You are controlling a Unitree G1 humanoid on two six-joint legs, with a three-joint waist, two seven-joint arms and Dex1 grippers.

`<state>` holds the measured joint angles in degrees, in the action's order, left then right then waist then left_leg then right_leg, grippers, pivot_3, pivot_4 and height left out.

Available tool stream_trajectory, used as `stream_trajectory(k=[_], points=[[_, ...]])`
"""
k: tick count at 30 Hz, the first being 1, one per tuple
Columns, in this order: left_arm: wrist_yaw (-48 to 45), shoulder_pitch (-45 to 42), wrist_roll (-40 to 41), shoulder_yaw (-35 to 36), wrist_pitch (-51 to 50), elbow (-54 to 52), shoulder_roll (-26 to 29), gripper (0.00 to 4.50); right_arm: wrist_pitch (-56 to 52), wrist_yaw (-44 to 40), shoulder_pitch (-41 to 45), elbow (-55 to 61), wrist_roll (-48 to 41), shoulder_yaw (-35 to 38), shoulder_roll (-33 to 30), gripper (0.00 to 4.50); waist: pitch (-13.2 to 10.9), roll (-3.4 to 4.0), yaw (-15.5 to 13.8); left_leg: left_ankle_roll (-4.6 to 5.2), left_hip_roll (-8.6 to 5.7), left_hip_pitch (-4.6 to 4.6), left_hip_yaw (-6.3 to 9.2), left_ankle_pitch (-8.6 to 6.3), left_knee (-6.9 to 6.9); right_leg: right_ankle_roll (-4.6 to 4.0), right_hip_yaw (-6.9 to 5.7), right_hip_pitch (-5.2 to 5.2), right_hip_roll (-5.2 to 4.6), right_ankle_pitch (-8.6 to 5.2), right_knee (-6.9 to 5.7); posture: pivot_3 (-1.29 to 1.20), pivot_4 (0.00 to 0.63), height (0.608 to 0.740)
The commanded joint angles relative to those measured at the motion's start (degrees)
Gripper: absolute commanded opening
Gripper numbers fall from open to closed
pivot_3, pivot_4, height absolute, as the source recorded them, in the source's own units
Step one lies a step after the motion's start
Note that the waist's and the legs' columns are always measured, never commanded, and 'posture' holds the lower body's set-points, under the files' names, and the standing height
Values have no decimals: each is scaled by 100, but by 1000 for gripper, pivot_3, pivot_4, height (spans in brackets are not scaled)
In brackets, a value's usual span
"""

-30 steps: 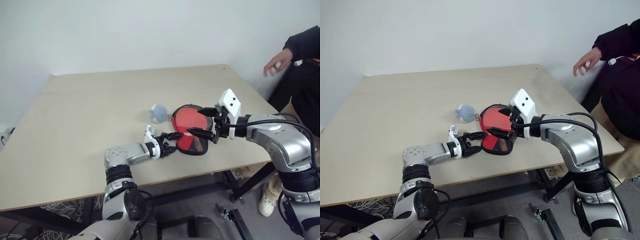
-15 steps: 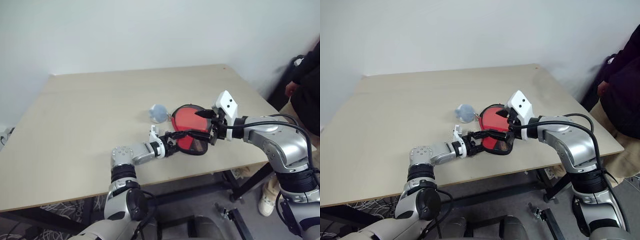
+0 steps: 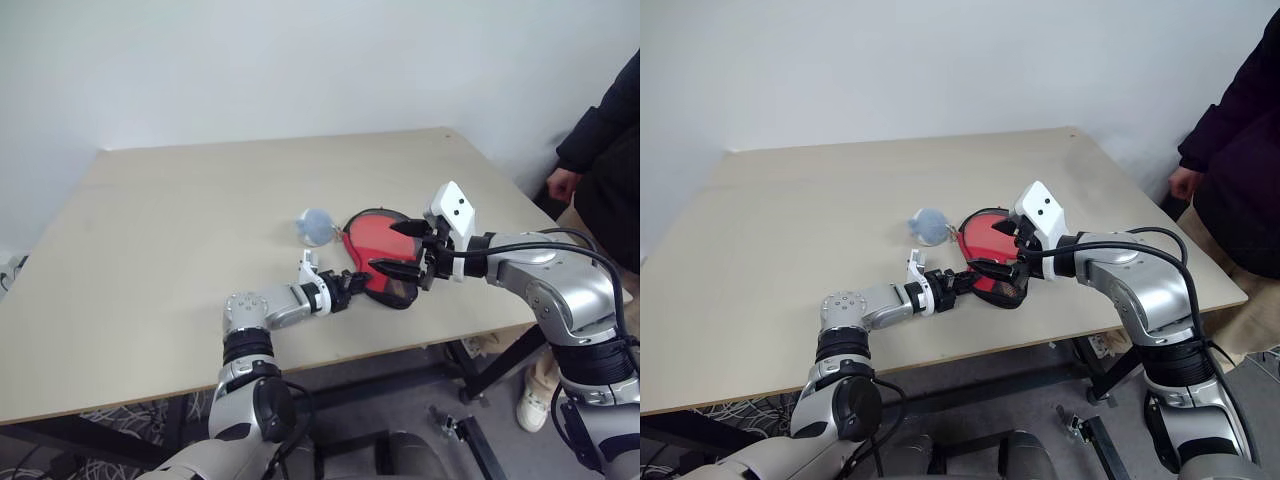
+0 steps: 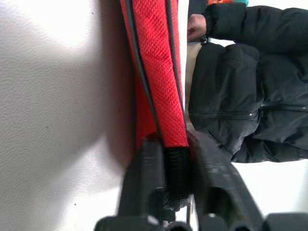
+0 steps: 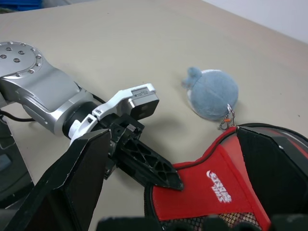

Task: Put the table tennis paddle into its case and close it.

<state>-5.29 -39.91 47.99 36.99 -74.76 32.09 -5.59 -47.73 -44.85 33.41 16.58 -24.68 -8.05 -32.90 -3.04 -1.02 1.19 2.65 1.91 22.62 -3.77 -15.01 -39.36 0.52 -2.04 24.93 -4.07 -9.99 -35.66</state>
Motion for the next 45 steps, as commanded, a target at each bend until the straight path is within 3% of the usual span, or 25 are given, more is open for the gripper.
stream_trajectory(k=[1, 10, 21, 31, 34, 37, 45], points=[[49, -87, 165, -69, 8, -250, -40, 24, -3, -5, 243, -39, -1, 86, -37, 4500, 0, 0, 1, 0, 0, 0, -1, 0, 0, 0, 0, 0, 0, 0, 0, 0, 0, 740], [328, 98, 262, -35, -128, -822, -76, 24, 354, -72, 552, -854, 376, 28, -125, 4500, 0, 0, 11, 0, 0, 0, -3, 0, 3, 0, 3, 3, 1, 0, 0, 0, 0, 740], [1393, 737, 867, 702, -1531, -2299, -356, 24, 440, 253, 907, -1701, 718, 120, 80, 4500, 0, -1, 21, 1, 1, 5, -25, 1, 22, 3, 35, 29, 10, 1, -1, 0, 0, 740], [3366, 2061, 3079, 445, -1774, -3641, -866, 24, 412, 275, 926, -1753, 743, 78, 192, 4500, -1, -2, 21, 2, 3, -3, -17, 0, 21, 1, 55, 33, 11, 2, -8, 0, 0, 740], [4508, 2705, 4683, -392, -1064, -3873, -672, 24, 397, 283, 917, -1733, 746, 59, 220, 4500, 0, -4, 21, 5, 3, -7, -19, -2, 23, 3, 69, 35, 12, 3, -7, 0, 0, 740], [5448, 3308, 6258, -1648, 162, -4262, -33, 24, 366, 281, 910, -1721, 742, 35, 245, 4500, 1, -5, -5, 10, 5, -6, -17, -6, 27, -2, 86, 44, 10, 9, -6, 0, 0, 740], [5557, 4084, 6501, -2823, 1511, -5229, 503, 24, 349, 287, 938, -1753, 754, -29, 312, 4500, 1, -5, -45, 12, -2, -10, -38, -9, 8, -4, 93, 34, 8, 26, 1, 0, 0, 740]])
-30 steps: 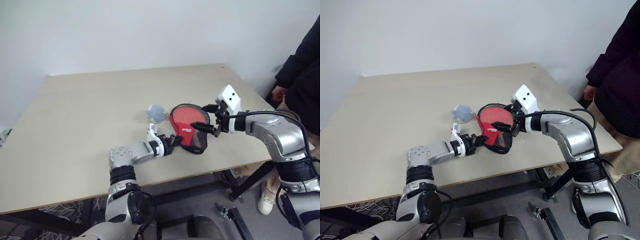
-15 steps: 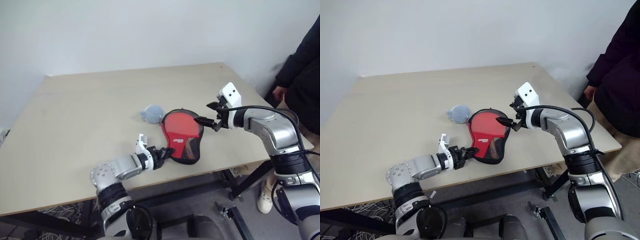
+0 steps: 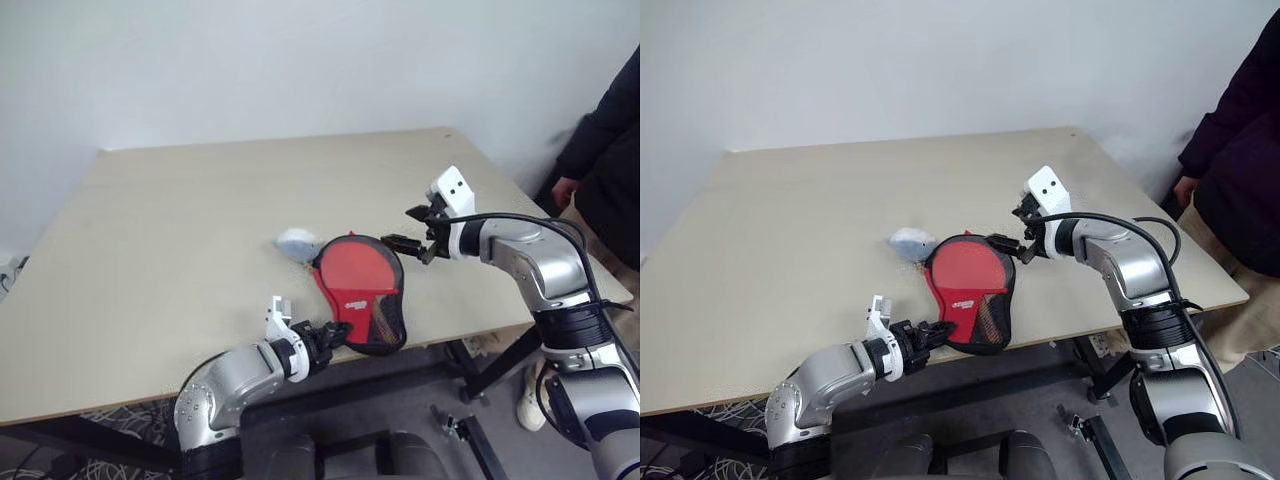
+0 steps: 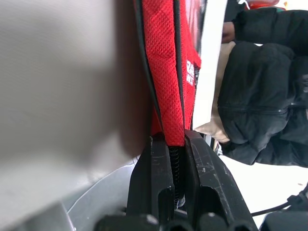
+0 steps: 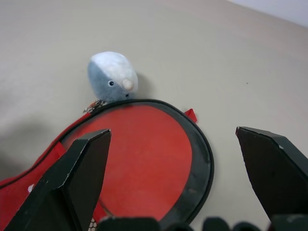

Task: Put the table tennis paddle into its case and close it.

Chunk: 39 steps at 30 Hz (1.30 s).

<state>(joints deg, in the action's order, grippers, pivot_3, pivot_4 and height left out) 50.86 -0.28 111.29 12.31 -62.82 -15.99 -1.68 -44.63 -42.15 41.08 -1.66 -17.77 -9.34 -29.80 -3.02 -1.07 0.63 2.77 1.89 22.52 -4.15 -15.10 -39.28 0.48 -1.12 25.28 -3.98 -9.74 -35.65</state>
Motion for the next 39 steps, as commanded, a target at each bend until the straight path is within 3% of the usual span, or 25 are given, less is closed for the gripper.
stream_trajectory(k=[1, 14, 39], points=[[-46, 210, 171, -450, 454, -551, 149, 24, 32, 17, 176, 63, 58, 95, 12, 4500, 0, 0, 23, -4, -1, 0, 0, 1, 0, 0, 0, 0, 1, 1, 0, 0, 0, 740], [-26, 935, 171, -973, 1680, -1565, 789, 24, 0, -2, 147, 53, 61, 60, 55, 4500, 0, 1, 60, -11, 0, 3, -6, 4, 5, -1, 0, 4, 7, 2, 1, 0, 0, 740], [-1132, 2130, 171, -1451, 2412, -2281, 2452, 24, -106, -29, 75, 106, 30, 37, 111, 4500, -3, 7, 70, -20, 5, 2, -10, -2, 23, -1, 2, 19, 3, 1, 6, 0, 0, 740]])
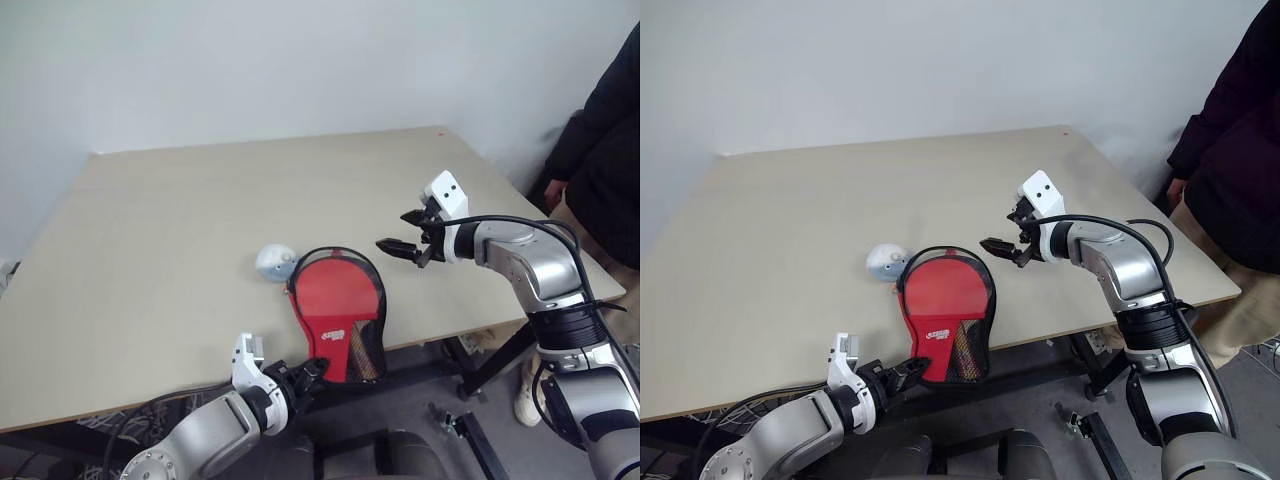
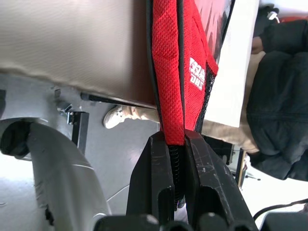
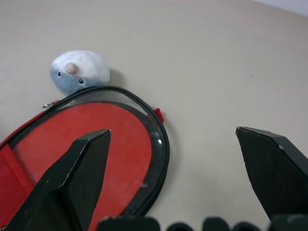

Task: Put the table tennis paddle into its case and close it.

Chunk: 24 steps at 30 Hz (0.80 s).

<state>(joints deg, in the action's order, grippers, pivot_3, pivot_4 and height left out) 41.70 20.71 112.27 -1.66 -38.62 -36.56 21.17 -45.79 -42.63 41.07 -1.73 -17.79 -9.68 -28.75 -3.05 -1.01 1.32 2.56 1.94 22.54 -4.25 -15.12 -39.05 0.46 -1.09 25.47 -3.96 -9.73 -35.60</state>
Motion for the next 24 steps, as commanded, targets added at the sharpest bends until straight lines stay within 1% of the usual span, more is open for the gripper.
stream_trajectory(k=[1, 5, 13, 19, 24], points=[[-305, 44, 73, -64, -38, -200, 252, 24, 5, 22, 75, 119, 32, 70, 13, 4500, 0, 0, 2, 0, 0, 0, 0, 0, 1, 0, 1, 1, 0, 0, 0, 0, 0, 740], [-670, -123, 73, 16, -240, 38, 544, 24, -5, 23, 108, 93, 39, 64, 53, 4500, -1, 4, -1, -2, 1, 0, -2, 0, 11, -1, -1, 5, 1, -1, 4, 0, 0, 740], [-1073, -457, 73, 211, -735, 575, 868, 24, 3, 32, 151, 55, 61, 52, 112, 4500, -2, 6, -3, -2, 1, 2, -9, 0, 13, 0, -3, 5, 0, 0, 6, 0, 0, 740], [-1461, -472, 73, 278, -1074, 727, 1147, 24, 8, 53, 169, 34, 67, 55, 144, 4500, -2, 7, 0, -5, 2, 2, -8, 1, 20, 0, -2, 9, 0, 0, 7, 0, 0, 740], [-1658, -436, 73, 311, -1166, 749, 1267, 24, 7, 66, 170, 39, 59, 55, 160, 4500, -2, 7, -1, -6, 3, 3, -8, 1, 29, 0, 1, 16, -1, -1, 10, 0, 0, 740]])
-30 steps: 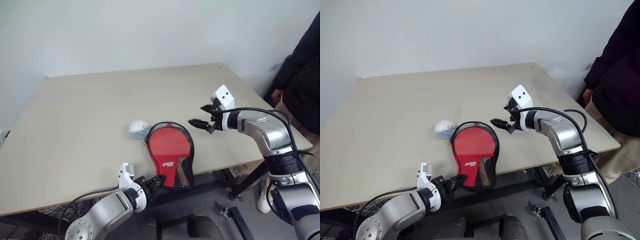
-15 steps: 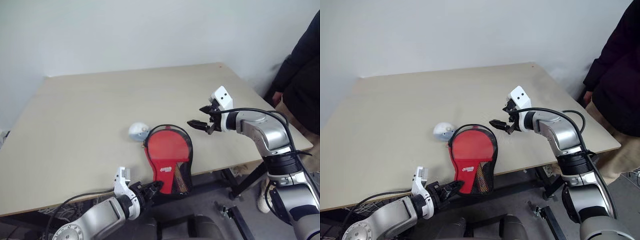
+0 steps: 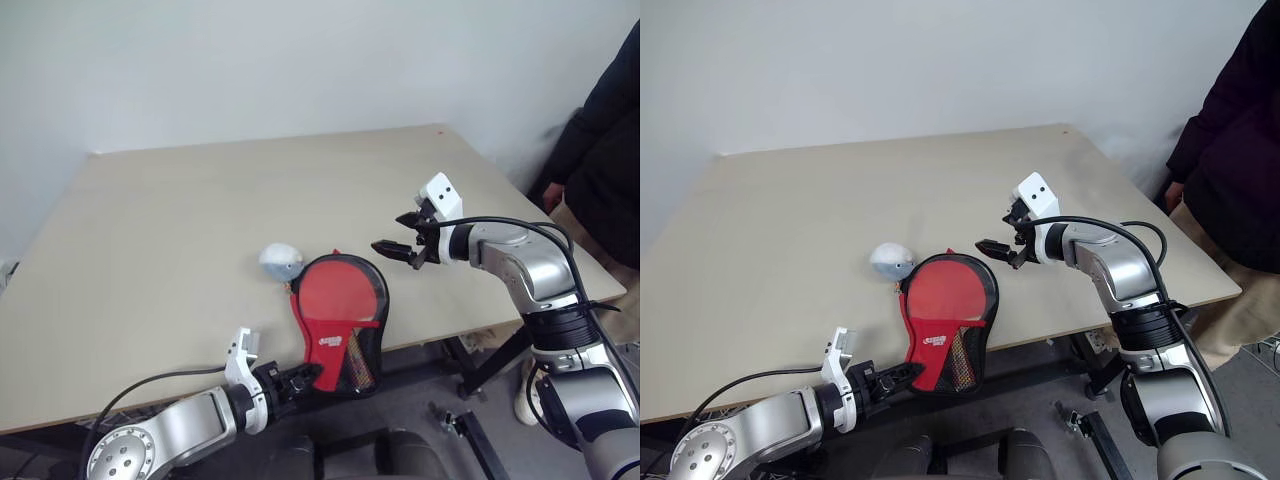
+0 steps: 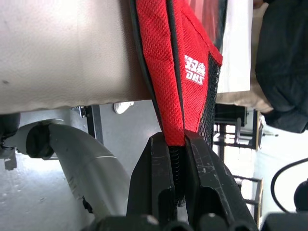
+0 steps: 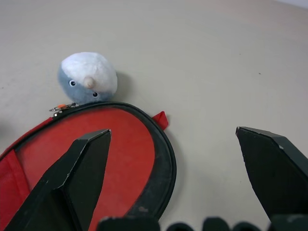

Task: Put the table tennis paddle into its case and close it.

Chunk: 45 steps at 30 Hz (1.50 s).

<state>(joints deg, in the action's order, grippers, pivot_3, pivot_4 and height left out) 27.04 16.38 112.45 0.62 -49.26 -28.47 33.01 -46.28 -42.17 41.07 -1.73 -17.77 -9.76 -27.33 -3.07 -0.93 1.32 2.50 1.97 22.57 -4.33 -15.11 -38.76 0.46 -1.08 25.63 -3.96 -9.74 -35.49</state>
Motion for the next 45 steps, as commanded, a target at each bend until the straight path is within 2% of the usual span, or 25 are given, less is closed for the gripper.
stream_trajectory(k=[1, 12, 16, 21, 22, 24, 30, 33, 37, 42, 45], points=[[-226, 15, 55, 82, -107, -65, 91, 24, 54, 20, 169, 40, 53, 64, 21, 4500, 0, 0, 0, 0, 0, 1, 0, 0, 2, 0, 0, 1, 0, 0, 2, 0, 0, 740], [-453, 16, 55, 53, -108, -111, 158, 24, 62, 4, 173, 26, 59, 51, 58, 4500, 0, 2, -3, 0, 0, 3, -7, 0, 26, 0, -3, -3, 2, 1, 39, 0, 0, 740], [-495, -128, 55, -1, -257, -72, 549, 24, 66, -6, 165, 31, 63, 27, 66, 4500, 1, 2, -3, -2, 0, 5, -20, 1, 39, 0, -10, -6, 3, 1, 55, 0, 0, 740], [-606, -36, 55, -77, -199, -122, 596, 24, 62, -10, 142, 66, 51, 11, 58, 4500, 2, 4, 0, -4, 0, 5, -29, 1, 50, 1, -7, -5, 3, 1, 64, 0, 0, 740], [-591, -14, 55, -75, -168, -129, 568, 612, 59, -10, 137, 74, 51, 6, 57, 4500, 2, 4, -1, -4, 0, 5, -30, 1, 52, 1, -7, -5, 3, 1, 66, 0, 0, 740], [-566, -1, 55, -77, -139, -126, 537, 930, 57, -13, 135, 79, 50, -1, 57, 4500, 2, 4, -1, -4, 0, 5, -31, 1, 52, 1, -7, -5, 3, 1, 67, 0, 0, 740], [-618, 42, 55, -109, -128, -177, 571, 2532, 41, -12, 121, 106, 40, -12, 54, 4500, 2, 5, -2, -5, 0, 2, -30, 2, 52, -1, -7, -7, 2, 3, 65, 0, 0, 740], [-834, 18, 55, -60, -265, -136, 788, 3360, 36, -16, 118, 112, 34, -14, 56, 4500, 2, 5, -2, -6, 1, 2, -30, 2, 52, -1, -8, -6, 4, 3, 64, 0, 0, 740], [-1509, -90, 55, 111, -703, 35, 1547, 4387, 35, -23, 113, 119, 29, -23, 63, 4500, 2, 6, -1, -8, 2, 3, -30, 4, 52, -2, -9, -5, 5, 3, 62, 0, 0, 740], [-2783, -291, 55, 521, -1386, 350, 2625, 4449, 47, -43, 117, 108, 27, -48, 77, 4500, -1, 11, 3, -11, 8, 2, -54, 5, 54, -6, -12, -1, 4, 6, 61, 0, 0, 740], [-3407, -444, -126, 778, -1642, 488, 3057, 4449, 54, -49, 120, 99, 28, -51, 88, 4500, -3, 18, 4, -13, 10, 4, -60, 5, 59, -7, -12, 4, 4, 7, 62, 0, 0, 740]])
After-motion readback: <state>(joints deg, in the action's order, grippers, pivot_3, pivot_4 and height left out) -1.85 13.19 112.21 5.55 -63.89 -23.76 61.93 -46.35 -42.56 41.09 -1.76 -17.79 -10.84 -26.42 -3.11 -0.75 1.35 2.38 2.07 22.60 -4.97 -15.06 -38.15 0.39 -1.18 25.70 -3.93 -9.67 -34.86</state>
